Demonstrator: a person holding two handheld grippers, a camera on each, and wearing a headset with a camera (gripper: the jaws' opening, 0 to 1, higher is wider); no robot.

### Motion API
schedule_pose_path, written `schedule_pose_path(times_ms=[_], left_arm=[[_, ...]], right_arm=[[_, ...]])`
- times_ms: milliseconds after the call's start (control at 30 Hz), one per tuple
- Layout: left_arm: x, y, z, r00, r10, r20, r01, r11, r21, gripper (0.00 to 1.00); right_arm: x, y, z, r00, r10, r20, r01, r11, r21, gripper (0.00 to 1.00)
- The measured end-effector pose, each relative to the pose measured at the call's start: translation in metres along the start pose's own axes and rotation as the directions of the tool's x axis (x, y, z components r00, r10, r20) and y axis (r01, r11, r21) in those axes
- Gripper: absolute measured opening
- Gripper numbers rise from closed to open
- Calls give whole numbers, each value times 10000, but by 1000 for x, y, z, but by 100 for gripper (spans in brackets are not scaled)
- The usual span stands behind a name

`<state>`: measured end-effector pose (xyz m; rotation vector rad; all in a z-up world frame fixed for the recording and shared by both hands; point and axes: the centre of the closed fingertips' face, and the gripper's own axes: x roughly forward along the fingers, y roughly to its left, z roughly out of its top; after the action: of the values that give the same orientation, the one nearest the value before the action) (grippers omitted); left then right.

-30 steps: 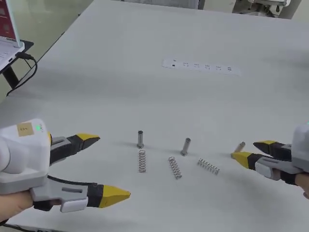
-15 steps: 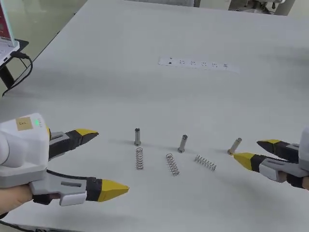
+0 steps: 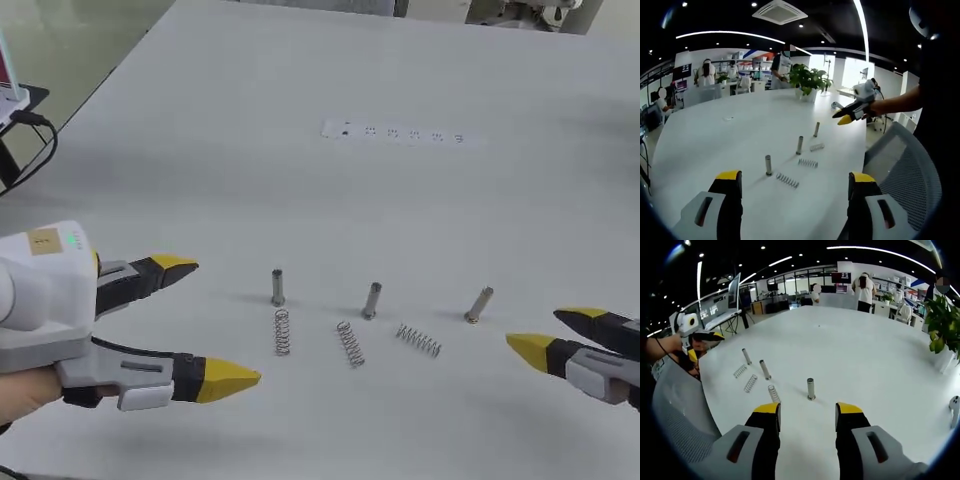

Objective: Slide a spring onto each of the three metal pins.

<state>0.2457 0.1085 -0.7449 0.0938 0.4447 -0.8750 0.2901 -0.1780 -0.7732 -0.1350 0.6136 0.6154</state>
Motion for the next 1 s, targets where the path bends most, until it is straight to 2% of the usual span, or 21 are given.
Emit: schedule_pose_path(times_ms=[167,400,700,1000], left_arm=[[2,1,0,10000,-31,-24,31,10000,7,85],[0,7,-1,10000,81,-39,-81,10000,-48,85],[2,3,-6,10000,18,-76,-19,9999,-127,84],[0,2,-7,10000,37,-33,-38,9998,-206,84]], right_arm=[[-5,1,-2,9999,65,-124,-66,9999,-79,43],[-12,2,-14,9988,150,-475,-162,9995,-260,42],[-13,10,-25,9951,446,-882,-473,9984,-294,41],[-2,24,-16,9918,838,-962,-911,9931,-744,39]])
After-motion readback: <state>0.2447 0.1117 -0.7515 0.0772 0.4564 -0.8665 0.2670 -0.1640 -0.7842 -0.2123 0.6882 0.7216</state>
